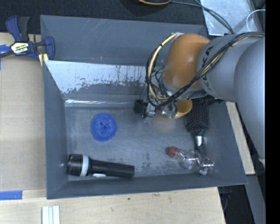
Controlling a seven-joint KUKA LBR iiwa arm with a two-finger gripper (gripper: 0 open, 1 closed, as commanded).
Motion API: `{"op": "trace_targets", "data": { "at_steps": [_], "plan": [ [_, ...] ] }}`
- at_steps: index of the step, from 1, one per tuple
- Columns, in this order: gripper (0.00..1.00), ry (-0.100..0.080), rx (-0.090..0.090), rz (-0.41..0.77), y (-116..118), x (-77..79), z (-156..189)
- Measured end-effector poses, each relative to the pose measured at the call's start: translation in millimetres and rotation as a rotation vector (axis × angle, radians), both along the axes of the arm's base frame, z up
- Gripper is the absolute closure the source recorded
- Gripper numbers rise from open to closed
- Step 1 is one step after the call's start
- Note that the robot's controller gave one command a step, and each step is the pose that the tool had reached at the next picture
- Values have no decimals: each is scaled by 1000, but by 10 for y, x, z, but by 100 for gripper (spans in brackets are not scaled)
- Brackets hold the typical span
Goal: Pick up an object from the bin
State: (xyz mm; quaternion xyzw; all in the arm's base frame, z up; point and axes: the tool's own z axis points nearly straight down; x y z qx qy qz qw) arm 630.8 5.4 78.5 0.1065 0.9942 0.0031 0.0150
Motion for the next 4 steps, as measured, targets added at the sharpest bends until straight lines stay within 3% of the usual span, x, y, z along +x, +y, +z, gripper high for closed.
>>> {"op": "trace_targets", "data": {
  "at_steps": [1, 2, 3, 4],
  "plan": [
    [100, 0, 0, 1, 1, 0, 0],
    [100, -12, 0, 2, -8, 28, 861],
    [100, -5, -1, 1, -6, 10, 172],
    [100, -23, 0, 3, -17, 50, 1111]
  ]
}}
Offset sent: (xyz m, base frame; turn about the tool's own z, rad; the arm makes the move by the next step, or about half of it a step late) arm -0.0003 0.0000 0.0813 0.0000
